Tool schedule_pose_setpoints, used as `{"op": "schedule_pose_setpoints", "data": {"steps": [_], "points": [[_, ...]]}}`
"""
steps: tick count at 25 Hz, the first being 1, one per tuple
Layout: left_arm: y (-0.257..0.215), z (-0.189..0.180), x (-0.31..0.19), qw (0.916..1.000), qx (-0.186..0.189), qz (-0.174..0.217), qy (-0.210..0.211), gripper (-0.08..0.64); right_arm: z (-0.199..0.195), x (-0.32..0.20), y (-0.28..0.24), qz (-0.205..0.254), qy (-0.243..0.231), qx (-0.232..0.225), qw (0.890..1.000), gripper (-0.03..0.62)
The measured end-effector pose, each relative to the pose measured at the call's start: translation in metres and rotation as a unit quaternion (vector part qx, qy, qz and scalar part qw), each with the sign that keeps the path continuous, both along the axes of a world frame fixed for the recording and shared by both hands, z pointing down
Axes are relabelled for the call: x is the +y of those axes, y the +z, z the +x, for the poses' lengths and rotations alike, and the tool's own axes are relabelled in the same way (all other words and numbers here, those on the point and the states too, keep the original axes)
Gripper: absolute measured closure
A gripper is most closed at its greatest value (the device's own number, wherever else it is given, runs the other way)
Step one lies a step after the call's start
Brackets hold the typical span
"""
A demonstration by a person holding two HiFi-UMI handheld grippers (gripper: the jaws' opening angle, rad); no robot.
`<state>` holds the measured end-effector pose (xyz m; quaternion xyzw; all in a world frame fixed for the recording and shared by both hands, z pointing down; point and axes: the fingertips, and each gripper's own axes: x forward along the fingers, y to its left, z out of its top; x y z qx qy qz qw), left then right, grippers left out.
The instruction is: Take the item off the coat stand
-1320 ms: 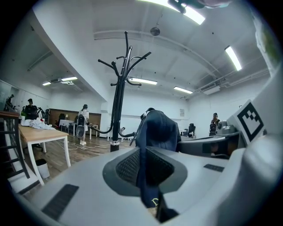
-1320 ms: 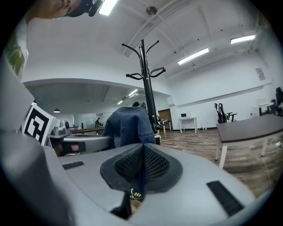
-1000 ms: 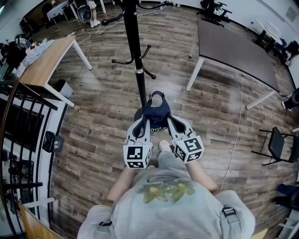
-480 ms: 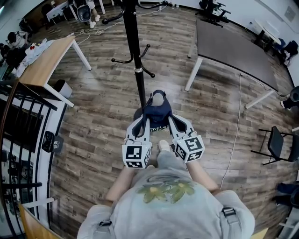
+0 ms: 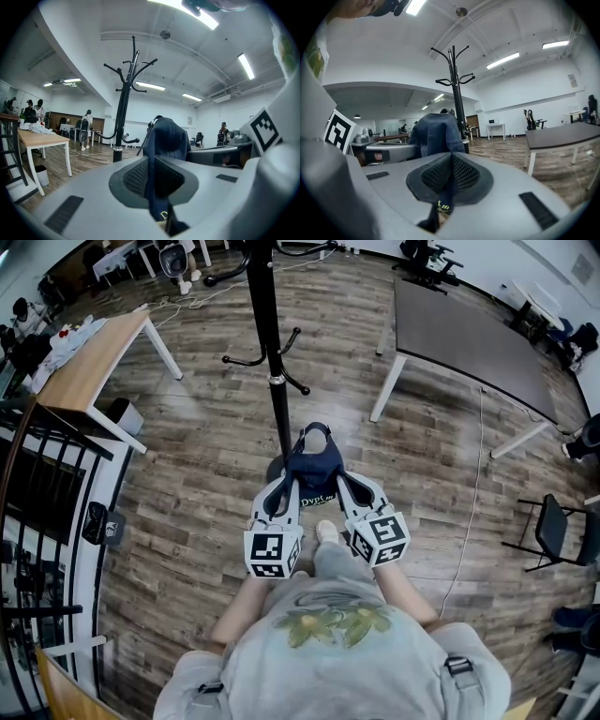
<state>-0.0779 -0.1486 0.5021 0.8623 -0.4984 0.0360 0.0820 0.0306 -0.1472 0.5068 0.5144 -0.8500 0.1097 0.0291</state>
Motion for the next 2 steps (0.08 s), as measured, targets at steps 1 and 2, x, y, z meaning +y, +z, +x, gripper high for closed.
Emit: {"op": "schedule_pose_setpoints", "data": {"steps": [1,2], "points": [[0.0003,-0.0004,-0.0003,1.0000,0.000,-0.001,0.000,0.520,-0.0004,-0.0001,0.0003,-0.001,0.000,0.000,1.000,0.579],[0.0006,-0.0008,-0.0006,1.0000,0.000,-0.002,0.000,0.520,-0.0008,-0.0001,0.0006,-0.001,-0.001,0.001,1.000,0.578]]}}
